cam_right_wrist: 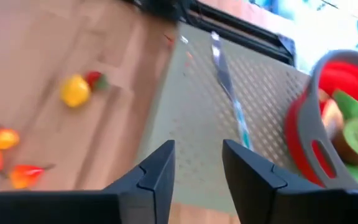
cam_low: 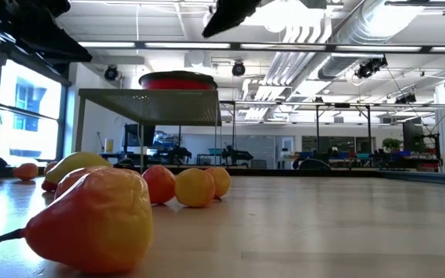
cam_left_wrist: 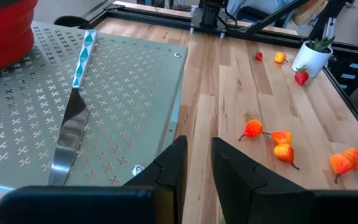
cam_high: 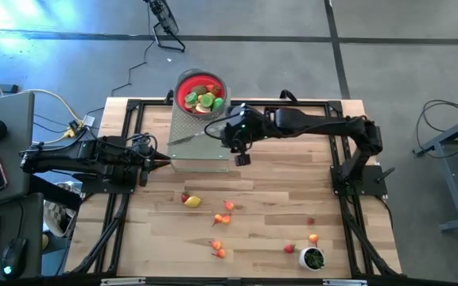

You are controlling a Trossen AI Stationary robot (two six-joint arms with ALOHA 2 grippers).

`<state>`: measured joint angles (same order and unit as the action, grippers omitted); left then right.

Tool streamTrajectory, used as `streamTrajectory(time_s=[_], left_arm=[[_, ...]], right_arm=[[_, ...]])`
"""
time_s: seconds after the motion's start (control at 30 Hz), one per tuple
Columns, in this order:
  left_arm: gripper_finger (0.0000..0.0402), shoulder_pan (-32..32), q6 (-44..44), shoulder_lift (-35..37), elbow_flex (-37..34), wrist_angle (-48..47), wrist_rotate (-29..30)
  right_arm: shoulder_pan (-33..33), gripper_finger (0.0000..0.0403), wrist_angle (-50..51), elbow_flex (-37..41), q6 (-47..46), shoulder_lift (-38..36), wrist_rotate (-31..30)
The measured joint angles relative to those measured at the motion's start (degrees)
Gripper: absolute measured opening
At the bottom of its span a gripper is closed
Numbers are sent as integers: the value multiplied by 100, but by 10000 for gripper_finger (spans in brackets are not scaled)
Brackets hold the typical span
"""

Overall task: Pick & Place Fruit
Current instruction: Put the strawberry into the red strainer on the shelf

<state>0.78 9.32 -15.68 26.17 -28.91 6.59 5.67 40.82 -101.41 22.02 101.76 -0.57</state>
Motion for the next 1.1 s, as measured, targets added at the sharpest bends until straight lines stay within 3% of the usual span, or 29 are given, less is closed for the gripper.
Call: streamTrajectory(time_s=[0.2, 0.67, 0.87, 1.0, 1.1], left_arm=[[67, 0, 0, 0, 0, 0, 0], [67, 0, 42, 0, 0, 22, 0], [67, 0, -25, 0, -1, 509, 3], [67, 0, -596, 10, 0, 649, -49], [67, 0, -926, 24, 0, 665, -407]], right_arm=[[-7, 124, 25, 0, -96, -239, 400], [0, 124, 152, 0, -339, -252, 405], [11, 124, 497, 0, -599, -250, 401], [11, 124, 719, 0, -811, -250, 401], [11, 124, 850, 0, -1107, -250, 474]])
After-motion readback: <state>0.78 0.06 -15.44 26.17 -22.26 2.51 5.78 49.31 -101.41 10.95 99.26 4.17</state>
